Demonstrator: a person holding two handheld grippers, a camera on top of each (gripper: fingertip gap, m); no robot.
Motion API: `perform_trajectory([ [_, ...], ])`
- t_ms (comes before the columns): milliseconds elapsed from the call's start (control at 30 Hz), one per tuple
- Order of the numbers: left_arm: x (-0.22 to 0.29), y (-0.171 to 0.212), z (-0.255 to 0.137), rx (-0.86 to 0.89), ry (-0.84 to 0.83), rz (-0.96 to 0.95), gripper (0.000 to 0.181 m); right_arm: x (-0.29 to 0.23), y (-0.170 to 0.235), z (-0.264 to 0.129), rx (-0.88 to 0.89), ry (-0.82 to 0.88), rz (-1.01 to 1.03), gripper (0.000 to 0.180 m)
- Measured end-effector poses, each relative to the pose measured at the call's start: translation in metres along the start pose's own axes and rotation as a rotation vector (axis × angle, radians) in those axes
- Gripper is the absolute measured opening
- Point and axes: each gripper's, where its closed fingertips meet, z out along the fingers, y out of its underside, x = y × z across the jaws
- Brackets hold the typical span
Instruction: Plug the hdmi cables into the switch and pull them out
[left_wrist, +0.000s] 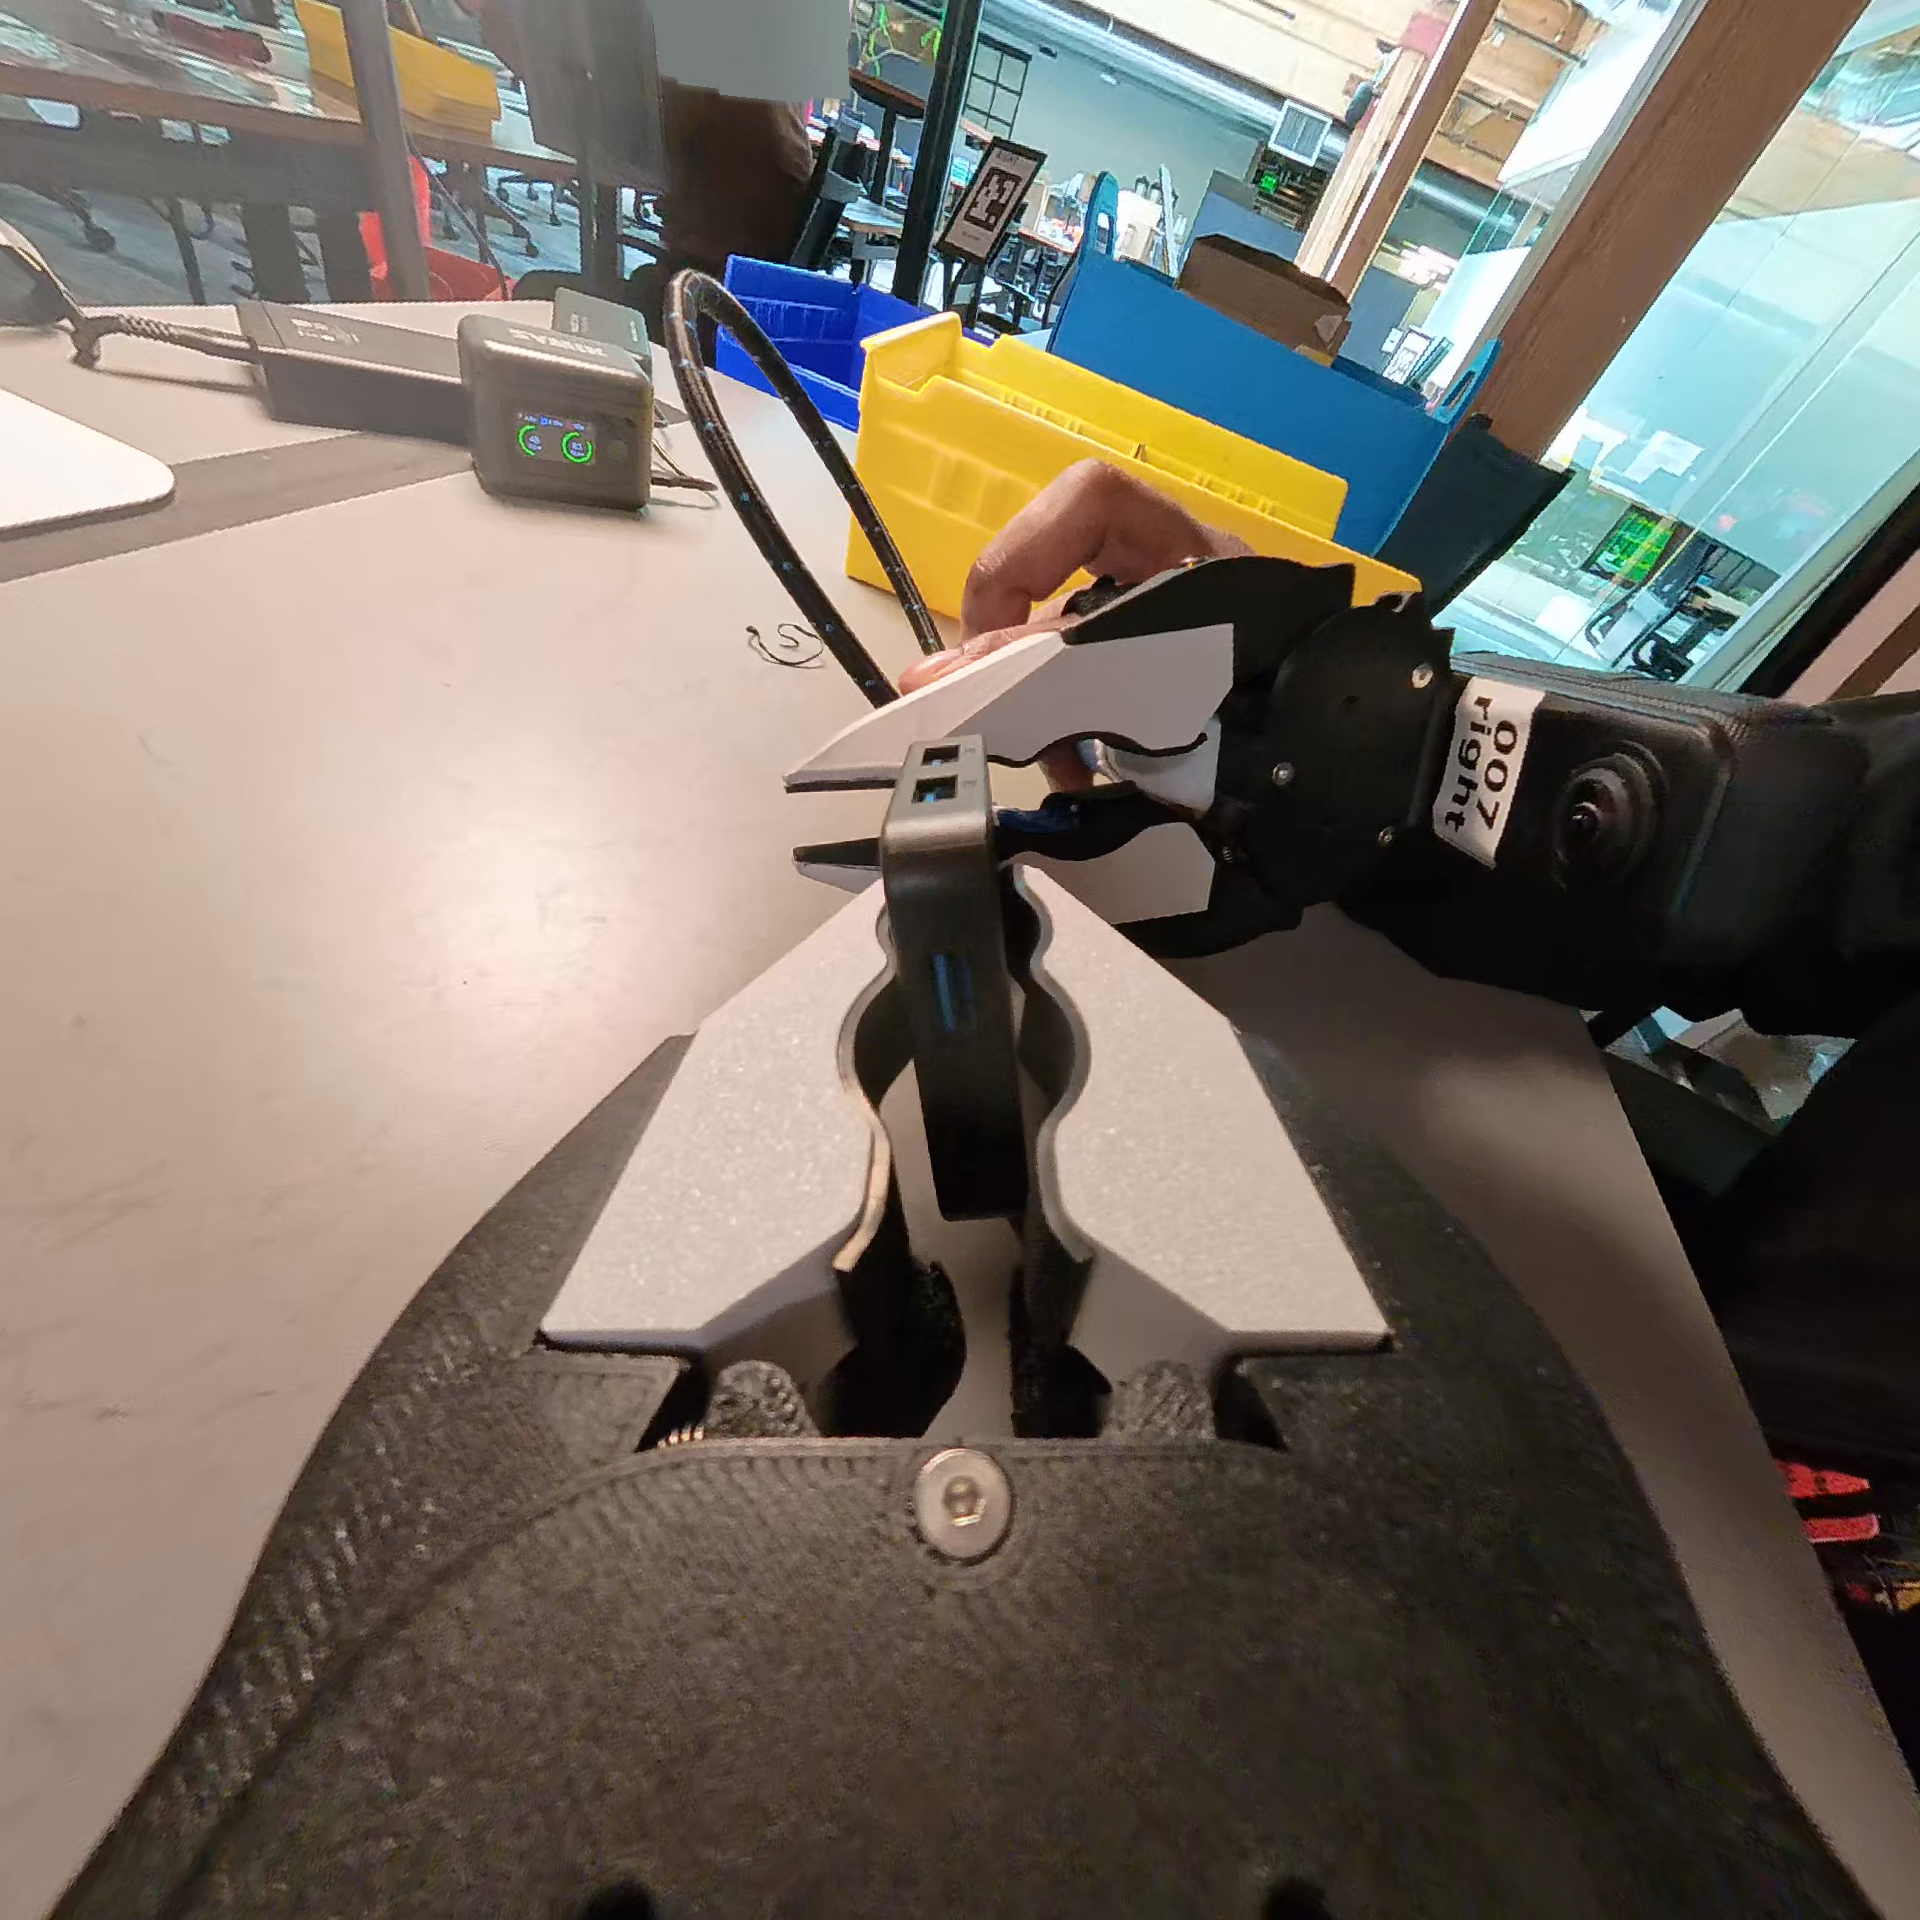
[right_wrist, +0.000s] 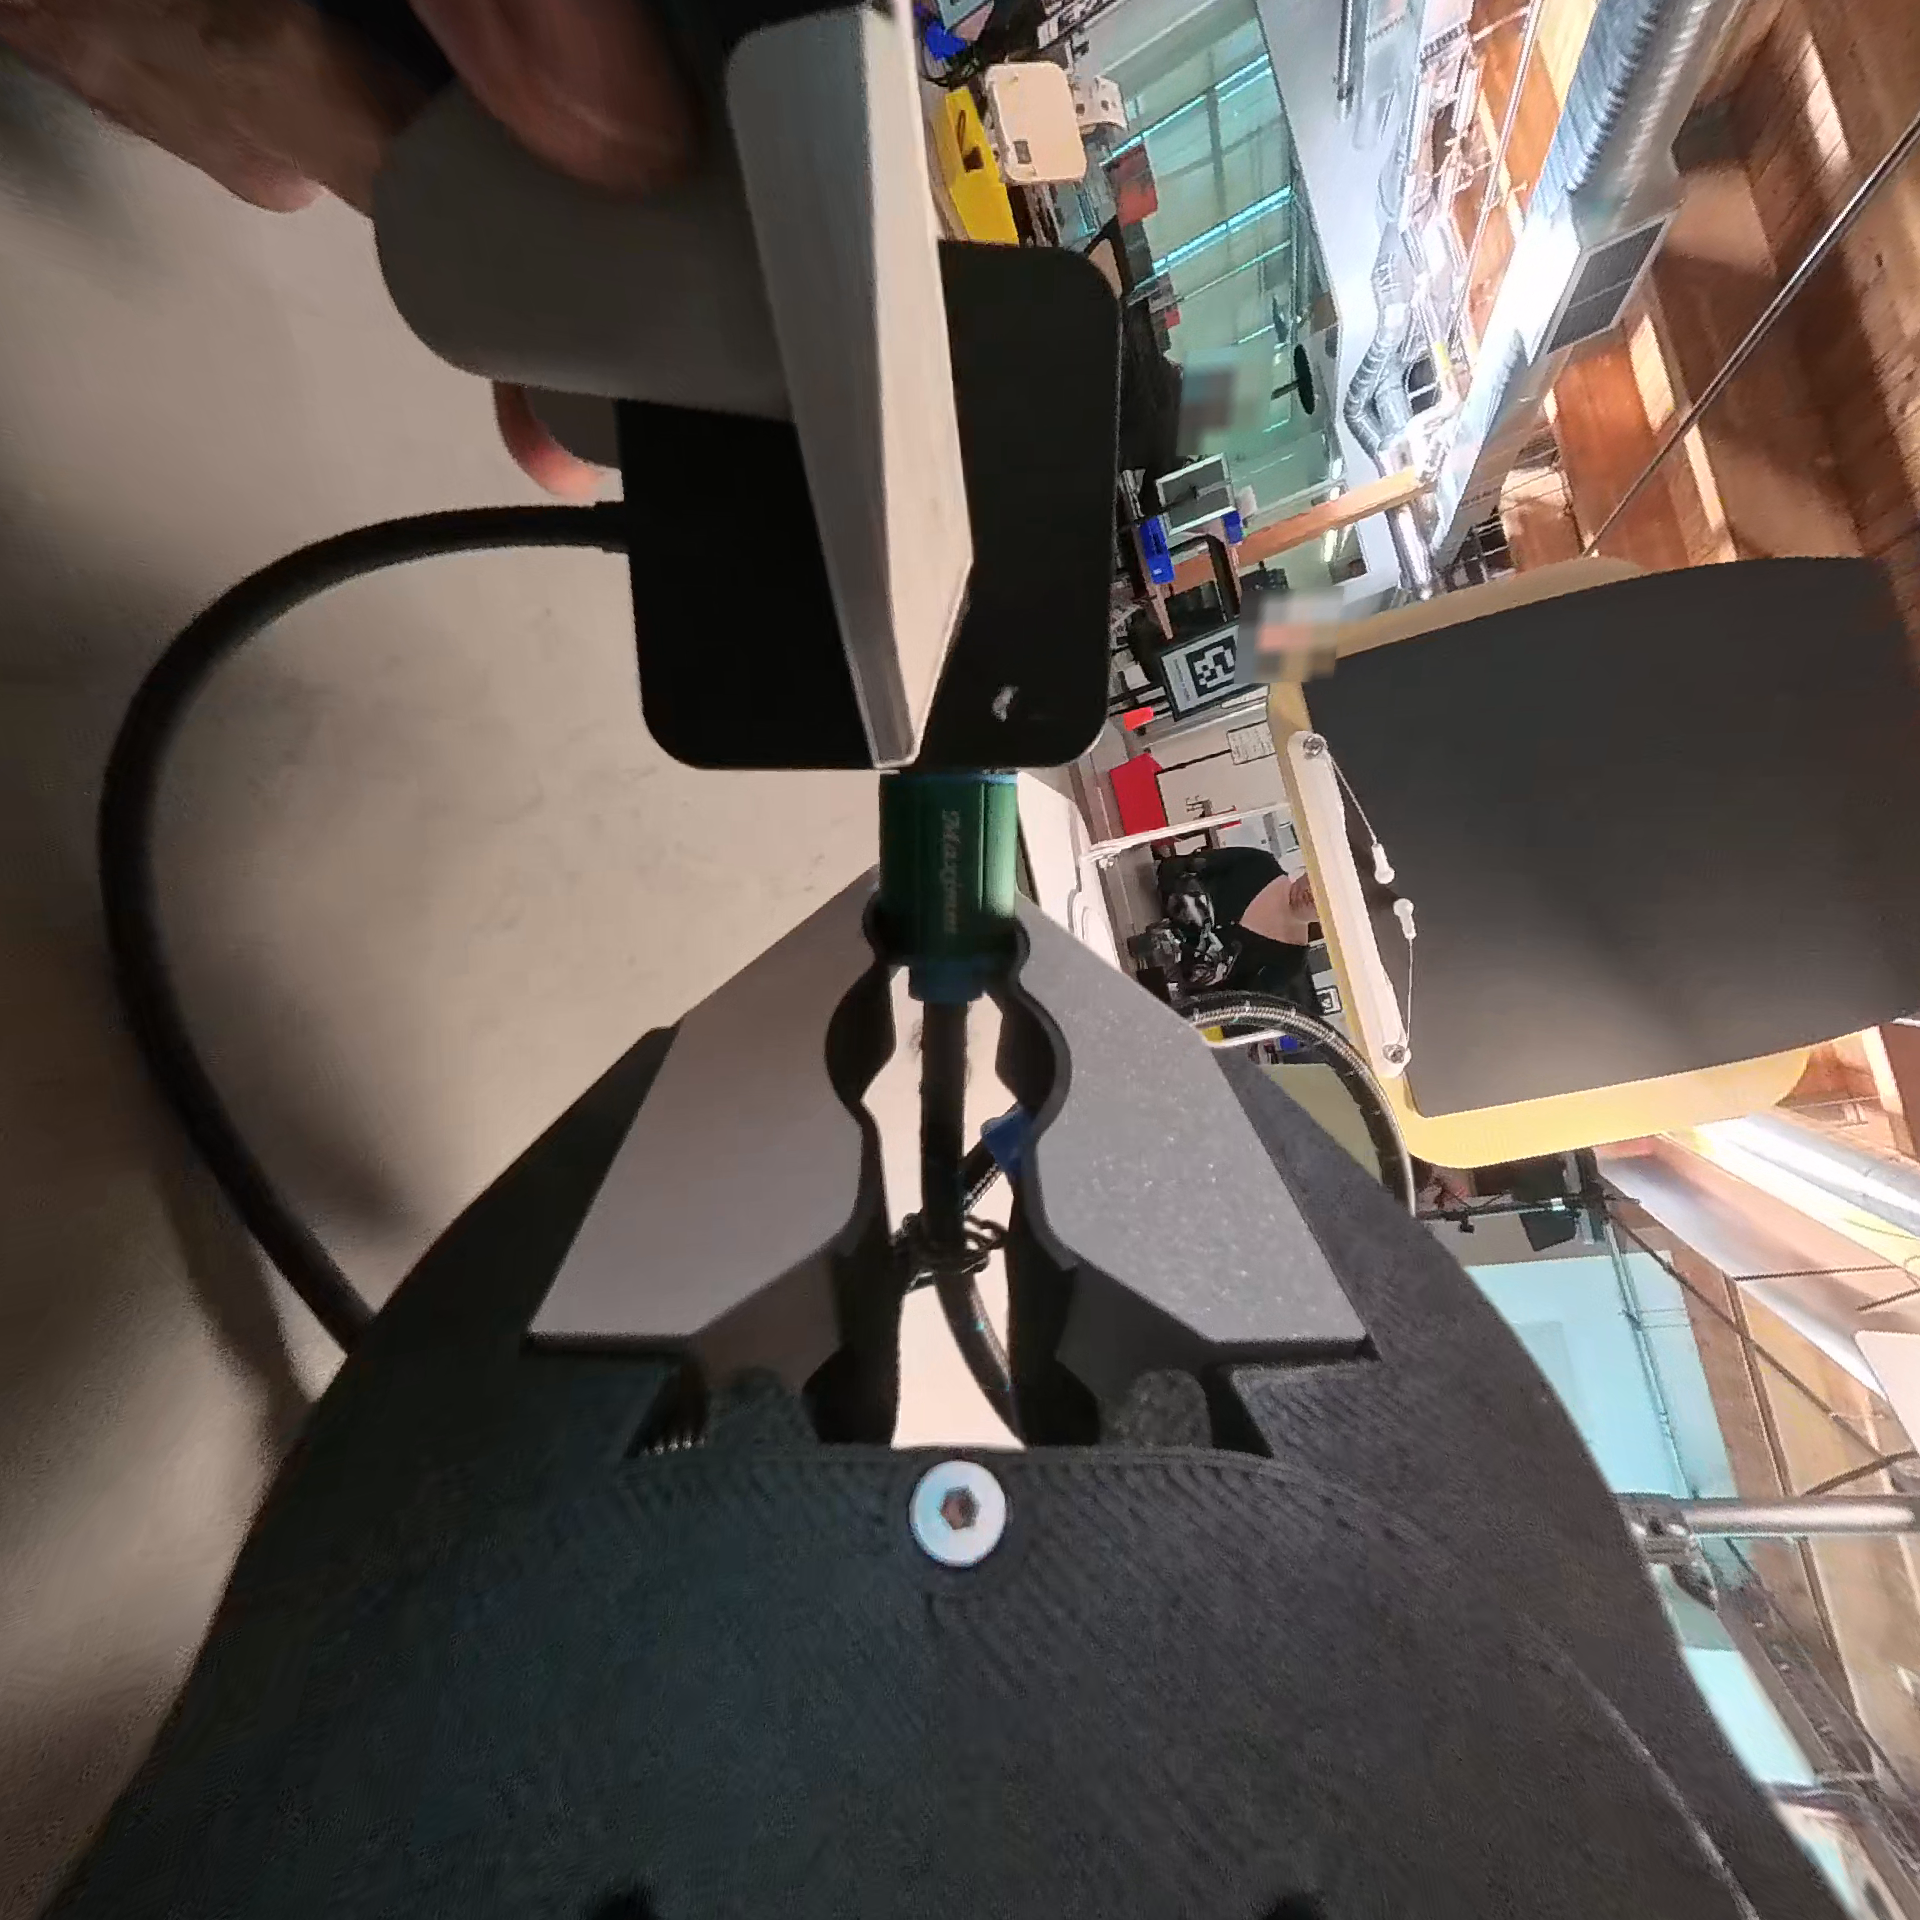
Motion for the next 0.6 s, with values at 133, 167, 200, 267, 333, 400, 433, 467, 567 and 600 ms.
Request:
perform_trajectory([
  [133, -0.002, 0.0, 0.005, -0.012, 0.0, 0.0, 0.014, 0.0, 0.008, 0.0, -0.031, -0.009, 0.033, 0.013],
  [167, -0.004, 0.0, 0.008, -0.031, 0.008, 0.006, 0.014, 0.001, 0.012, 0.001, -0.046, -0.006, 0.036, 0.014],
  [200, -0.007, 0.0, 0.01, -0.057, 0.02, 0.02, 0.015, 0.003, 0.015, 0.001, -0.059, 0.004, 0.04, 0.014],
  [267, -0.01, -0.006, 0.014, -0.076, 0.045, 0.084, 0.015, 0.01, 0.019, 0.001, -0.068, 0.027, 0.059, 0.014],
  [333, -0.01, -0.01, 0.019, -0.032, 0.062, 0.095, 0.015, 0.012, 0.022, 0.0, -0.067, 0.031, 0.066, 0.014],
  [400, -0.008, -0.009, 0.02, -0.015, 0.057, 0.031, 0.014, 0.009, 0.02, -0.002, -0.047, 0.01, 0.072, 0.014],
  [433, -0.005, -0.007, 0.017, -0.014, 0.053, 0.073, 0.015, 0.008, 0.016, -0.003, -0.035, 0.003, 0.072, 0.014],
  [467, -0.004, -0.006, 0.014, -0.011, 0.053, 0.091, 0.015, 0.006, 0.014, -0.002, -0.029, 0.001, 0.067, 0.014],
  [567, -0.002, -0.005, 0.01, -0.011, 0.068, 0.063, 0.014, 0.003, 0.01, -0.004, -0.007, -0.021, 0.07, 0.014],
  [600, -0.002, -0.005, 0.01, -0.012, 0.069, 0.068, 0.014, 0.003, 0.01, -0.004, 0.005, -0.029, 0.063, 0.013],
])
